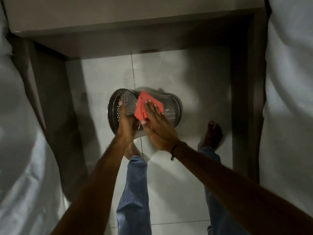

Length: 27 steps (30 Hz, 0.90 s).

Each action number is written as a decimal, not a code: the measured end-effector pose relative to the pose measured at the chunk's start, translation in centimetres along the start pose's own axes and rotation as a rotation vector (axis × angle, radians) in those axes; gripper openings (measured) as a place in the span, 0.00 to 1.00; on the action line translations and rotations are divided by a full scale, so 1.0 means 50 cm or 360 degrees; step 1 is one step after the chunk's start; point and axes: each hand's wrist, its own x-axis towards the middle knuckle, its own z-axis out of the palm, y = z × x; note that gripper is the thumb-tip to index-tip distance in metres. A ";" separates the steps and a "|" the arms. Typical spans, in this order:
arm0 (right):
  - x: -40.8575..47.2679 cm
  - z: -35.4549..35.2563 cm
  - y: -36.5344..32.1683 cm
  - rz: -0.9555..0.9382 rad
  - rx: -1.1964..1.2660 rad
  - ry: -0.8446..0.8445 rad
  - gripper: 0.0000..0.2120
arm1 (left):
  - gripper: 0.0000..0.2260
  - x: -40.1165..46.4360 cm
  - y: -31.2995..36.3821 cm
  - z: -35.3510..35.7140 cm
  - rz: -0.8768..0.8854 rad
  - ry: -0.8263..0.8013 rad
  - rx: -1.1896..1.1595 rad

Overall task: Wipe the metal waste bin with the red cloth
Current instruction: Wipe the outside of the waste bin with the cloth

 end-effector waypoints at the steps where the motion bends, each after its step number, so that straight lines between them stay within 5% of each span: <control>1: -0.021 0.009 0.005 -0.0060 -0.0084 -0.0041 0.32 | 0.40 0.008 0.012 -0.001 0.0000 0.0009 -0.0038; 4: -0.054 0.035 0.015 -0.0168 -0.0277 -0.0109 0.32 | 0.42 0.032 0.042 0.004 0.0060 0.0038 -0.0059; 9: 0.034 -0.007 0.002 0.0021 -0.0032 0.0072 0.31 | 0.36 0.014 -0.011 0.009 -0.0034 -0.0092 0.0112; 15: -0.056 0.045 0.004 -0.0088 -0.0089 -0.0157 0.30 | 0.44 0.039 0.011 -0.013 -0.0062 0.0178 -0.0203; 20: 0.022 -0.013 0.005 0.0231 0.0299 0.0064 0.31 | 0.36 0.020 -0.030 0.007 -0.0036 -0.0181 0.0202; 25: -0.044 0.016 0.014 -0.0006 0.0152 -0.0029 0.31 | 0.41 0.036 0.033 0.017 -0.0017 0.0116 0.0050; 27: -0.032 0.015 0.014 0.0032 0.0222 -0.0032 0.32 | 0.38 0.028 0.042 0.037 0.0064 0.0038 0.0173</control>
